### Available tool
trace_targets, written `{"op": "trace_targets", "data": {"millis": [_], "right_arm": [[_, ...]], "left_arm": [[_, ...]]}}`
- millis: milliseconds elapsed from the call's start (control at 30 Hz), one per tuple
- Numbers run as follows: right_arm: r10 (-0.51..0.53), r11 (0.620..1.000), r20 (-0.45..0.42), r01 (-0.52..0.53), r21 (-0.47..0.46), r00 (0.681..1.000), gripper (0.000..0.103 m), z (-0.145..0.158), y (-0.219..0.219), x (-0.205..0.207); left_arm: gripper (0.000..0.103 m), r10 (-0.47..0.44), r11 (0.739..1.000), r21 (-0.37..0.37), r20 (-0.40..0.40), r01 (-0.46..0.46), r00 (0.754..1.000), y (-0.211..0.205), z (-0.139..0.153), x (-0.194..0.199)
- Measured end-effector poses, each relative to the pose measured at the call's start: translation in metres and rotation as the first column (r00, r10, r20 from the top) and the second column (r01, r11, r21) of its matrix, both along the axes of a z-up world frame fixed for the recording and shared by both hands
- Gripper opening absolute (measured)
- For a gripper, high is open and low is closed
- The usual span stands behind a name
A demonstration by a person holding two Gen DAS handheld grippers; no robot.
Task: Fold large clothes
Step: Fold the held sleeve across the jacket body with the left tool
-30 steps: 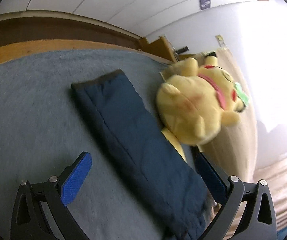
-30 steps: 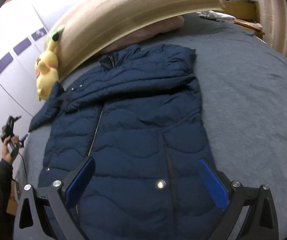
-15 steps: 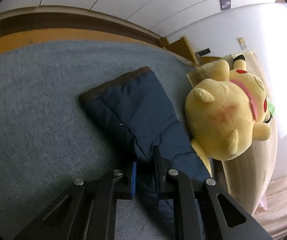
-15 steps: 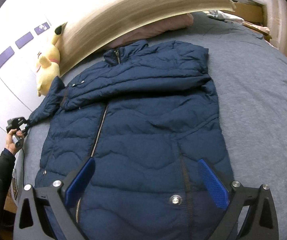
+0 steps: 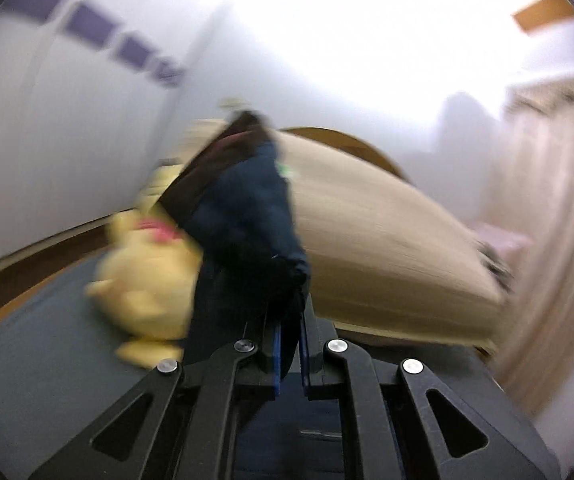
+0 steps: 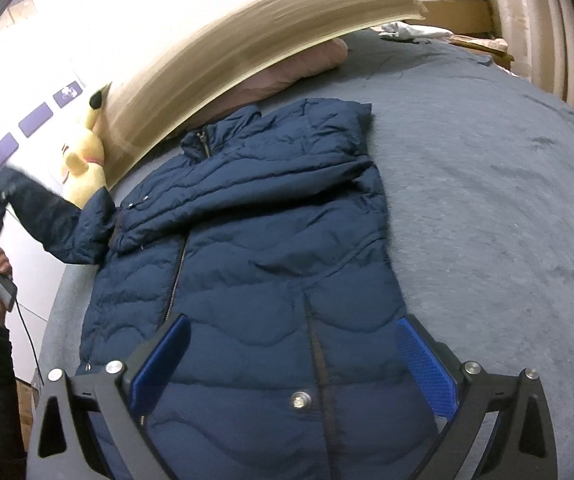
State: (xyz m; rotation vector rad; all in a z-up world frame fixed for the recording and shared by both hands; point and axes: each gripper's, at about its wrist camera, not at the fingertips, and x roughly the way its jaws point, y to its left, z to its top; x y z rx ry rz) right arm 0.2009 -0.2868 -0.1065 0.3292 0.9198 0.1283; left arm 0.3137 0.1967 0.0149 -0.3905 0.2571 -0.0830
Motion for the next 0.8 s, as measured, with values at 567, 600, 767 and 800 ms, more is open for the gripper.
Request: {"op": "trace_targets", "data": {"millis": [567,600,767,800], "right_arm": [[-0.17,0.981,0.015,0.168,0.094,0.985,0.103,-0.002,-0.081,-0.018],[-0.181,0.979,0.013,0.178,0.1,0.983,0.103,-0.003,-0.085,-0.018],[-0.192,0.974,0.009,0.189,0.123,0.981,0.103,0.001,-0.091,-0.017],[-0.184,0.975,0.01,0.181,0.126,0.983,0.103,0.004,-0.089,-0.015]], "left_arm": [[0.089,-0.38,0.902,0.035,-0.404,0.429,0.832,-0.253,-0.085,0.086],[0.089,-0.392,0.9,0.017,-0.408,0.436,0.825,-0.252,-0.084,0.089],[0.089,-0.515,0.854,-0.124,-0.343,0.505,0.786,-0.239,-0.061,0.077],[0.089,-0.527,0.849,-0.147,-0.318,0.508,0.788,-0.231,-0.057,0.07]]}}
